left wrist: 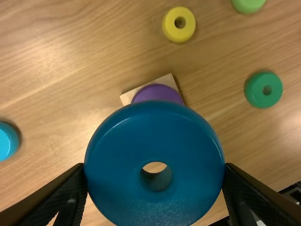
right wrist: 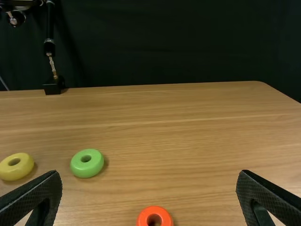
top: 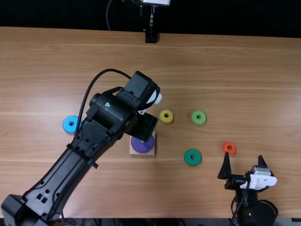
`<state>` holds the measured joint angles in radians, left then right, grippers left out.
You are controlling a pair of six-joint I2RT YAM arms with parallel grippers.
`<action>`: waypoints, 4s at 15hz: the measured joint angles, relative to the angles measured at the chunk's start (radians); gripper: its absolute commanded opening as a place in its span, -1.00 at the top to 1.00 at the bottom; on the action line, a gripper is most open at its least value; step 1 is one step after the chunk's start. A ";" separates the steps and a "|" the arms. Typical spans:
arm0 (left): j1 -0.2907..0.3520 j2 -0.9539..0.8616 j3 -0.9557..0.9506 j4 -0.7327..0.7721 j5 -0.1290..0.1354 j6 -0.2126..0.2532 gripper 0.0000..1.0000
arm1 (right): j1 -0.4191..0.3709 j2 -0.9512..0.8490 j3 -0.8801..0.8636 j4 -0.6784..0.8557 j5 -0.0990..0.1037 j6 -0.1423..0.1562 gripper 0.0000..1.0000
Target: Build the Hanoi tower: stack the rings onto the peg from bottom to top in this color order: purple, dark blue, light blue, dark green, light green, yellow, orange.
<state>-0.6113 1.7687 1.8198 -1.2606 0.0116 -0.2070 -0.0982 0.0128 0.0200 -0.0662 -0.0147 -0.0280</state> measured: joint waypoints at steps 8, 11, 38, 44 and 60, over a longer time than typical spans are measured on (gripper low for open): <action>-0.031 0.010 0.000 0.000 0.000 -0.009 1.00 | 0.000 0.000 0.000 0.000 0.000 0.000 -1.00; -0.034 0.013 0.000 0.000 0.000 -0.011 1.00 | 0.000 0.000 0.000 0.000 0.000 0.000 -1.00; 0.262 -0.091 -0.042 0.236 0.002 -0.006 -1.00 | 0.000 0.000 0.000 0.000 0.000 0.000 -1.00; 0.494 -0.137 -0.236 0.286 -0.112 0.175 -1.00 | 0.000 0.000 0.000 0.000 0.000 0.000 -1.00; 0.631 0.051 -0.446 0.458 0.008 0.306 -1.00 | 0.000 0.000 0.000 0.000 0.000 0.000 -1.00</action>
<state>0.0193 1.8198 1.3739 -0.8024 0.0193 0.0994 -0.0982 0.0128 0.0200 -0.0666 -0.0143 -0.0284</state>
